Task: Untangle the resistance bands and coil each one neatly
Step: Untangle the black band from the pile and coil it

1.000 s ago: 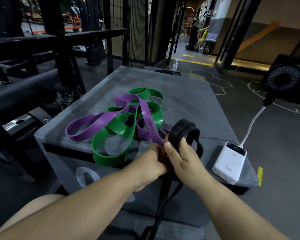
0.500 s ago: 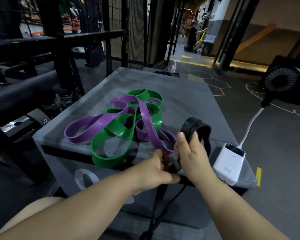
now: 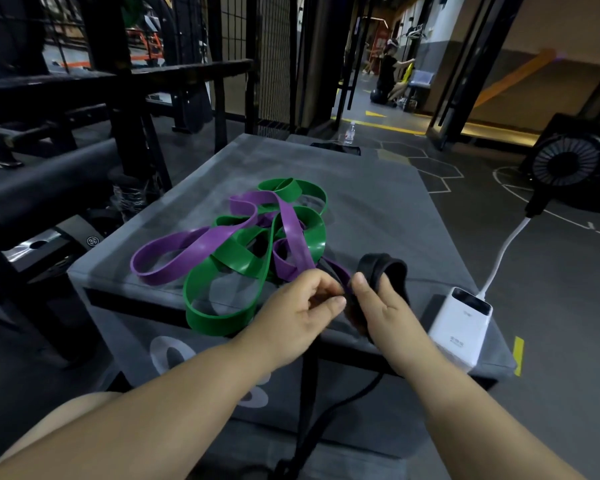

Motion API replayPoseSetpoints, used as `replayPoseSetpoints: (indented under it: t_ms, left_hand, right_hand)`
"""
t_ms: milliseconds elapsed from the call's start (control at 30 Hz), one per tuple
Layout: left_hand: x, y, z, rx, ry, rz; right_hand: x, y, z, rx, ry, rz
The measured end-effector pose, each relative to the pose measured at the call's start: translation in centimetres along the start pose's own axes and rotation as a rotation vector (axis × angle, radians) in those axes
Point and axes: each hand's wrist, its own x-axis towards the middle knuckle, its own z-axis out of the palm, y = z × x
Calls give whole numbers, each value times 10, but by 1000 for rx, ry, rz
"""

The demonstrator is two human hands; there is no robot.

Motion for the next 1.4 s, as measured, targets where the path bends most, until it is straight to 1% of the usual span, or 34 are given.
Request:
replayPoseSetpoints:
  t_ms: [100, 167, 200, 300, 367, 400, 467, 533, 600, 700, 767, 833, 900, 967, 1033, 1133, 1233, 1400]
  left_hand:
    - [1, 0, 0, -23, 37, 44]
    - [1, -2, 2, -31, 36, 48]
    - [1, -4, 4, -34, 21, 21]
    - [-2, -9, 8, -34, -100, -83]
    - [-4, -10, 8, -13, -204, -105]
    - [-3, -10, 7, -3, -219, -104]
    - [-2, -7, 5, -69, -149, -87]
    - [0, 0, 2, -190, -31, -50]
    - [1, 3, -3, -233, 48, 5]
    - [0, 6, -10, -90, 106, 80]
    - [2, 5, -13, 32, 143, 149]
    - [4, 7, -16, 133, 145, 194]
    - [6, 9, -20, 160, 116, 191]
    - [7, 12, -25, 117, 50, 148]
    - [8, 17, -30, -28, -48, 82]
    - [9, 21, -40, -303, -162, 0]
    - [5, 24, -44, -413, -261, -37]
    - [6, 23, -43, -569, -310, -95]
  right_hand:
    - [0, 1, 4, 80, -22, 31]
    - [5, 2, 2, 163, 57, 53]
    - [7, 2, 1, 212, 108, 63]
    - [10, -3, -5, 317, 205, 68]
    - [11, -5, -8, 385, 248, 74]
    - [12, -6, -9, 411, 264, 82]
    - [14, -3, -12, 442, 263, 88]
    - [15, 2, -15, 404, 212, 90]
    - [13, 5, -15, 352, 107, 109]
    - [8, 8, -13, 406, -133, 91]
    - [5, 10, -13, 432, -302, 29]
    - [2, 10, -12, 401, -407, 10]
    - [0, 11, -11, 391, -468, -7]
    - [-2, 10, -12, 374, -539, -60]
    - [-4, 9, -12, 363, -595, -72]
    - [-3, 11, -17, 424, -670, -3]
    - [-5, 11, -18, 412, -779, 20]
    - [-10, 7, -11, 374, -855, 26]
